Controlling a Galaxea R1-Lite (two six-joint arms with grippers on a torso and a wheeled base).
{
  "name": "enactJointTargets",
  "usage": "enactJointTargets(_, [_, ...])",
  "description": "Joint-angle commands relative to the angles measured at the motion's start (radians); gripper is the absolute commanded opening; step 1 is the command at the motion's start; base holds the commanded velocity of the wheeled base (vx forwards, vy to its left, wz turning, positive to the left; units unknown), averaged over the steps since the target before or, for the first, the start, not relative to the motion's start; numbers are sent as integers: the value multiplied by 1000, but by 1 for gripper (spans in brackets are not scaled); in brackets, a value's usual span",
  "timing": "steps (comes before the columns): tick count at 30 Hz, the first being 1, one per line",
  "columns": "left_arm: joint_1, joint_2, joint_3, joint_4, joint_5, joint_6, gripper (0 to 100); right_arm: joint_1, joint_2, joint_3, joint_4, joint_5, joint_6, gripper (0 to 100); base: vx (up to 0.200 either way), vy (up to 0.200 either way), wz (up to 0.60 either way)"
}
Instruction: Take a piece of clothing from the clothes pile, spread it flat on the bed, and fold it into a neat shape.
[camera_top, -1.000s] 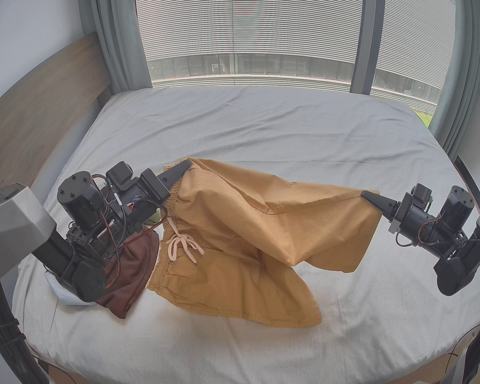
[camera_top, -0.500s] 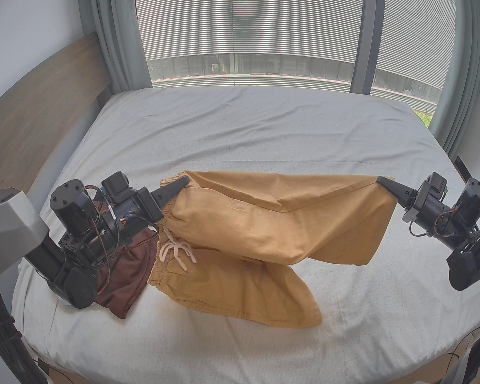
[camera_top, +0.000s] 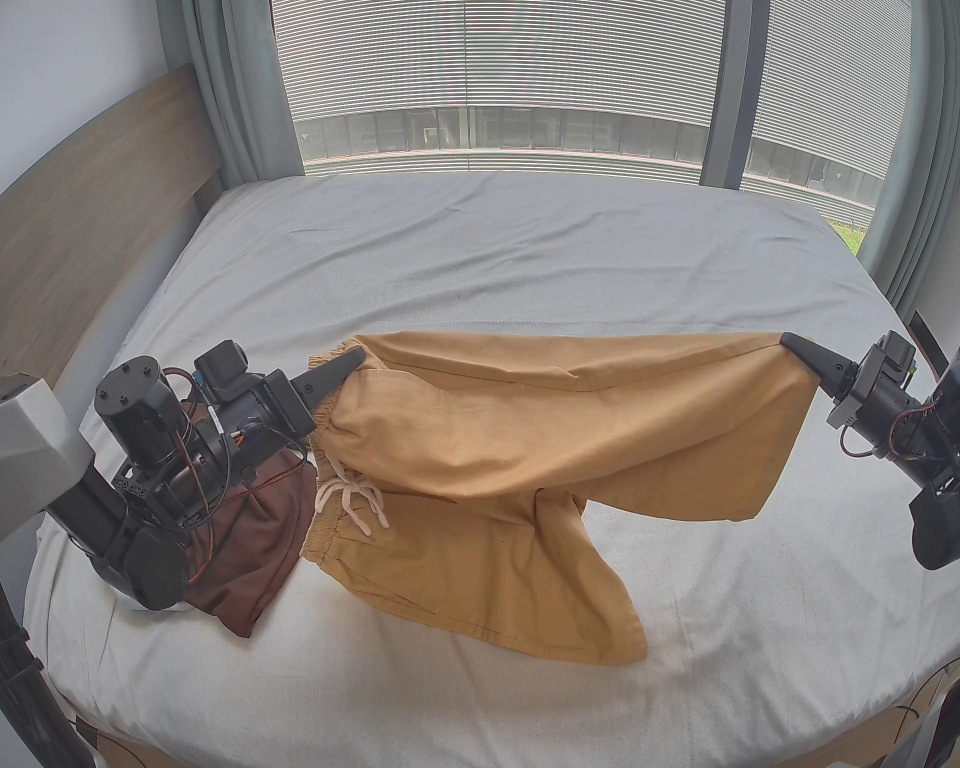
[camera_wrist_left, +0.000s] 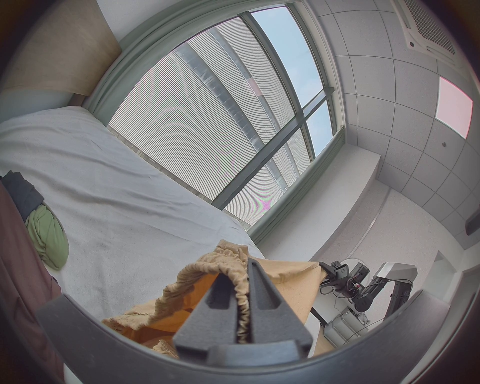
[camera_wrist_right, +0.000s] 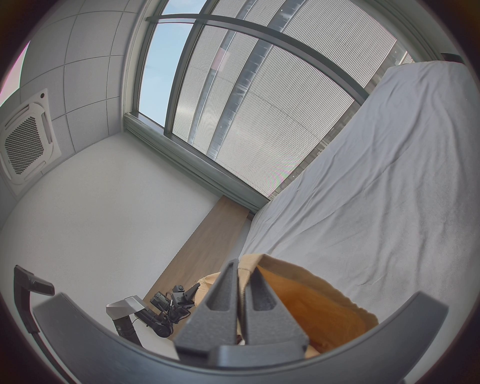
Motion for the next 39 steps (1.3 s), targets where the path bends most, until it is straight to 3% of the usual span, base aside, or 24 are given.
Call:
enactJointTargets(1, [9,3,-11,-1,1,-2,0,-17,-1,-9,-1,0,0,0,0,0,0])
enactJointTargets(12, [8,22,-9,1,3,1,0,-58,-26,-13,1,47,4,0,0,0,0])
enactJointTargets(33, [24,22,-41,-1,11,-10,0,-81,19,-12,-1,49,24,0,0,0,0])
enactJointTargets(38, [23,16,-52,-1,30,-63,0,-90,36,-13,-1,49,15,0,0,0,0])
enactJointTargets(39, [23,5,-61,-1,43,-122,0,-96,47,-13,-1,49,3,0,0,0,0])
